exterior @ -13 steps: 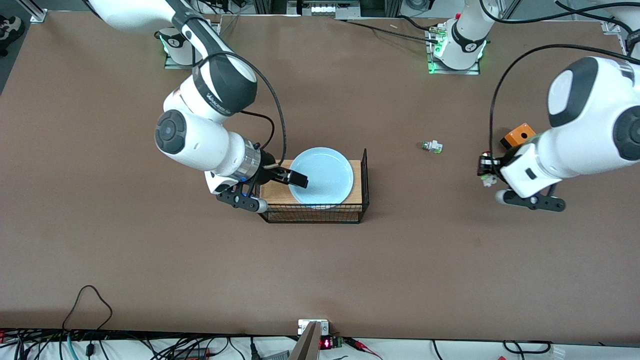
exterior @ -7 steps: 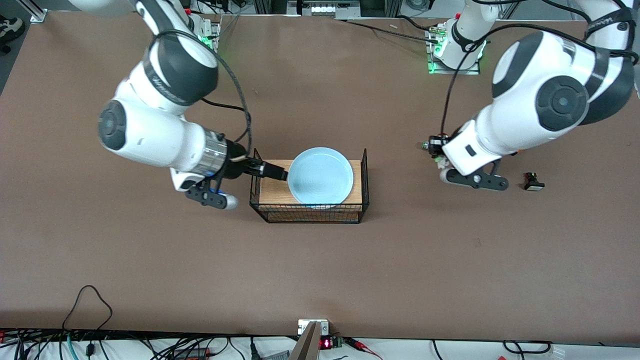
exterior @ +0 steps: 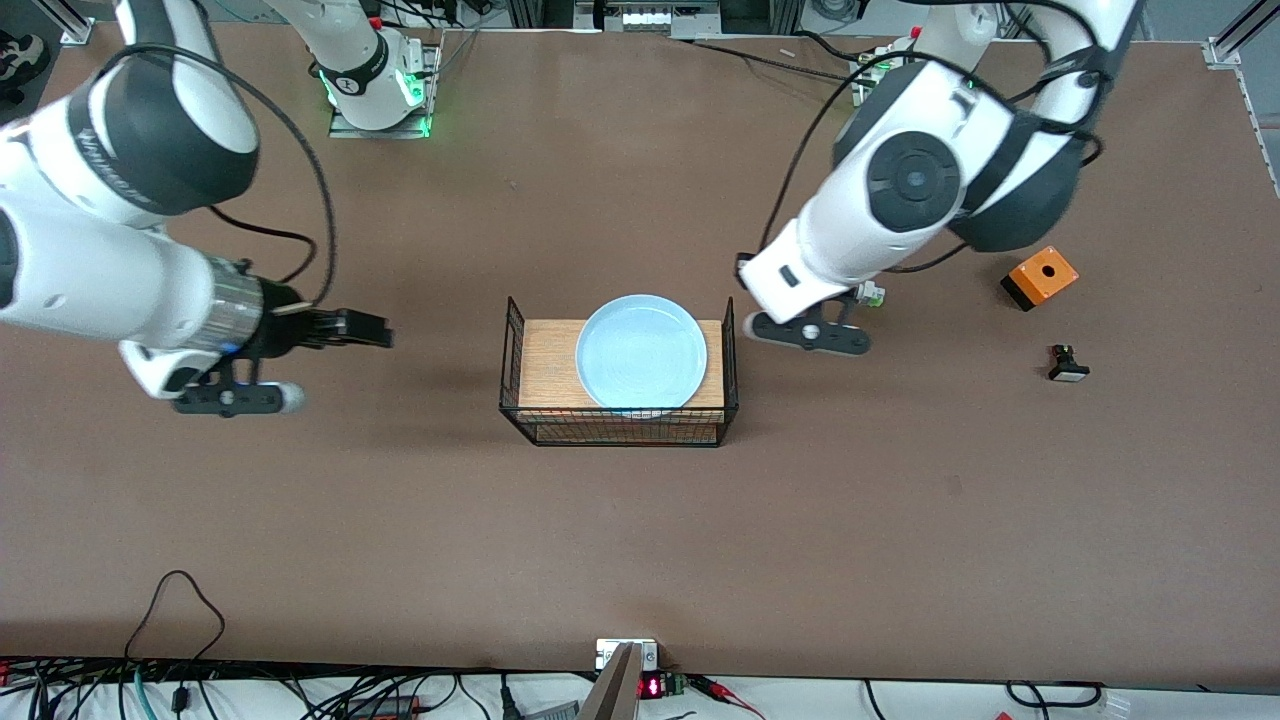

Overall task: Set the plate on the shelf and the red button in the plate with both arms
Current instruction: 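Open and withdraw the right gripper while the left gripper carries the switch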

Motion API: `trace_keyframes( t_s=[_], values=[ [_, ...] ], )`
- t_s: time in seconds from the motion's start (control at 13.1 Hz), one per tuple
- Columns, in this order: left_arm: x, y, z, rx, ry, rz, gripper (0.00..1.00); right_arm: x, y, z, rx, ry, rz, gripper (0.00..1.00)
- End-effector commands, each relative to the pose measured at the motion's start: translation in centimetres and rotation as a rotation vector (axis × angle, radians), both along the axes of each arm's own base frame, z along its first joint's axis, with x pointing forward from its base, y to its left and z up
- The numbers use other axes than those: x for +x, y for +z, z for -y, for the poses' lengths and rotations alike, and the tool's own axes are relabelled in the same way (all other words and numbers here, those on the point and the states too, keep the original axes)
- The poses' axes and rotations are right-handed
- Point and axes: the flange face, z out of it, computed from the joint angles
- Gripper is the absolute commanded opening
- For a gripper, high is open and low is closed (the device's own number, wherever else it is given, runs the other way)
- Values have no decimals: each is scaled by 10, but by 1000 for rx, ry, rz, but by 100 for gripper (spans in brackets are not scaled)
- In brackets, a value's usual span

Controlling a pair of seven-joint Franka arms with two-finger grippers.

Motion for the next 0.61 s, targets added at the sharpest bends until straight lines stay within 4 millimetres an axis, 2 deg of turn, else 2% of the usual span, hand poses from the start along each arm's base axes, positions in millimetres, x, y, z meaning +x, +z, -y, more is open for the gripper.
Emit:
trace_keyframes(
  t_s=[0.0,0.23,0.38,0.54],
  values=[
    [1,-15,34,-35,-5,6,0,-21,29,16,-139,81,2,100],
    [0,-28,64,-52,-29,0,0,-26,39,41,-155,92,-20,100],
    [7,-38,79,-44,-45,20,0,-36,55,42,-152,114,-15,100],
    [20,-47,88,-51,-15,48,0,-38,56,45,-155,112,-27,100]
  ],
)
